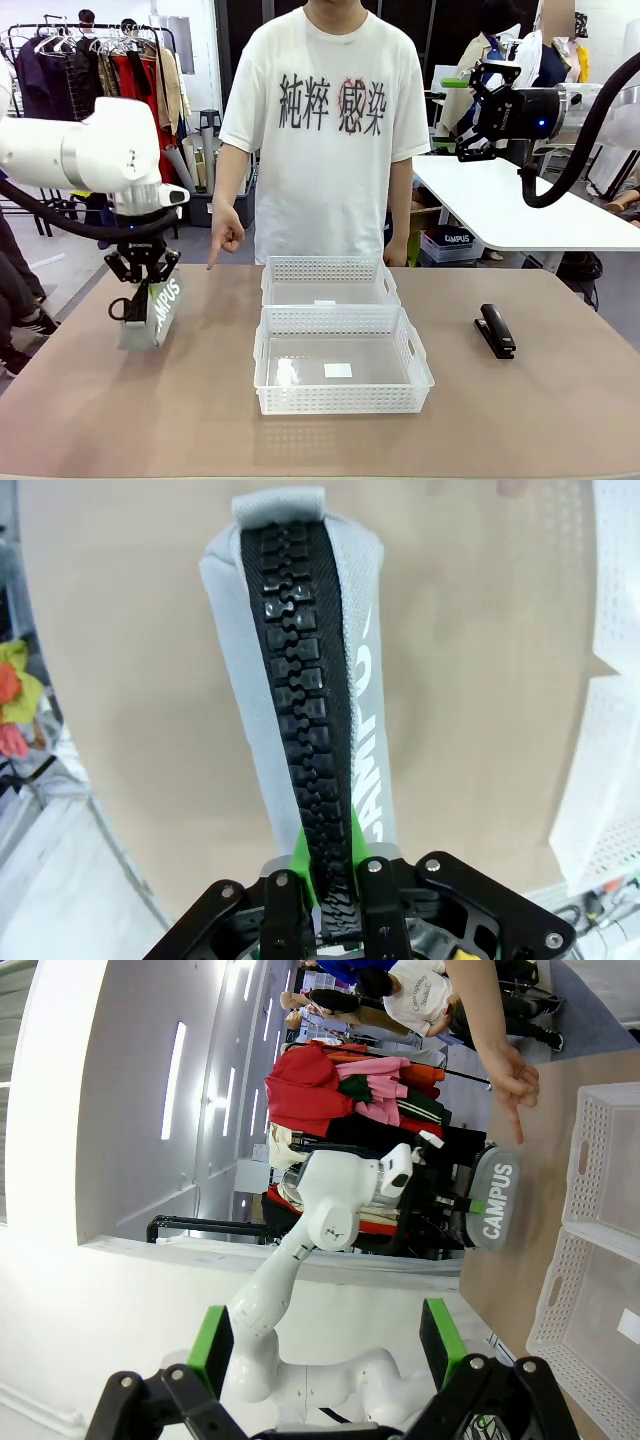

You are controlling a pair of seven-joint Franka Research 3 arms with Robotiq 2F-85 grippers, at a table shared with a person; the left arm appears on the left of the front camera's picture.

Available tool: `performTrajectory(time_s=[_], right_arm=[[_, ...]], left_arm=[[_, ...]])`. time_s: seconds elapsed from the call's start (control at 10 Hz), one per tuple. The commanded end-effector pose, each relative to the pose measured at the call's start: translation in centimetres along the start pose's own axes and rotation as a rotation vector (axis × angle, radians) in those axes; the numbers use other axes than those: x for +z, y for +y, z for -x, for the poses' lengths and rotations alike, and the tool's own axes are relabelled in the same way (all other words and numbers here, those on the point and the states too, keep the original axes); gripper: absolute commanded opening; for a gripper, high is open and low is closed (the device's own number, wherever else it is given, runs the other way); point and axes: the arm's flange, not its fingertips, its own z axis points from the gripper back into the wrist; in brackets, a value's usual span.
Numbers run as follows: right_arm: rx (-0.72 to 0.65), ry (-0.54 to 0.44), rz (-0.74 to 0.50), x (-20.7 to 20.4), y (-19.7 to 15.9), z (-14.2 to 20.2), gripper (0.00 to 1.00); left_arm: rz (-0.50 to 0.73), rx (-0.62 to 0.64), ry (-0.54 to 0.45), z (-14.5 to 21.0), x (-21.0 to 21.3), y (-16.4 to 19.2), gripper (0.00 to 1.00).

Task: Distribute items into two baskets.
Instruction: Pick up the Pencil pouch that the person points to.

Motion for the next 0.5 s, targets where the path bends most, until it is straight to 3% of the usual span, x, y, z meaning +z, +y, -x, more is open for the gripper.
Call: performTrajectory(time_s=[0.0, 0.4], right_arm=[[0.000, -0.001, -0.003, 0.0, 0.1, 0.1, 1.00], [0.000, -0.001, -0.003, 0.0, 0.1, 0.1, 1.00]], left_arm=[[0.038, 0.039, 0.001, 1.1, 4.3, -0.3, 0.00], [0.051, 0.058, -0.030, 3.4, 16.1, -0.9, 0.00]])
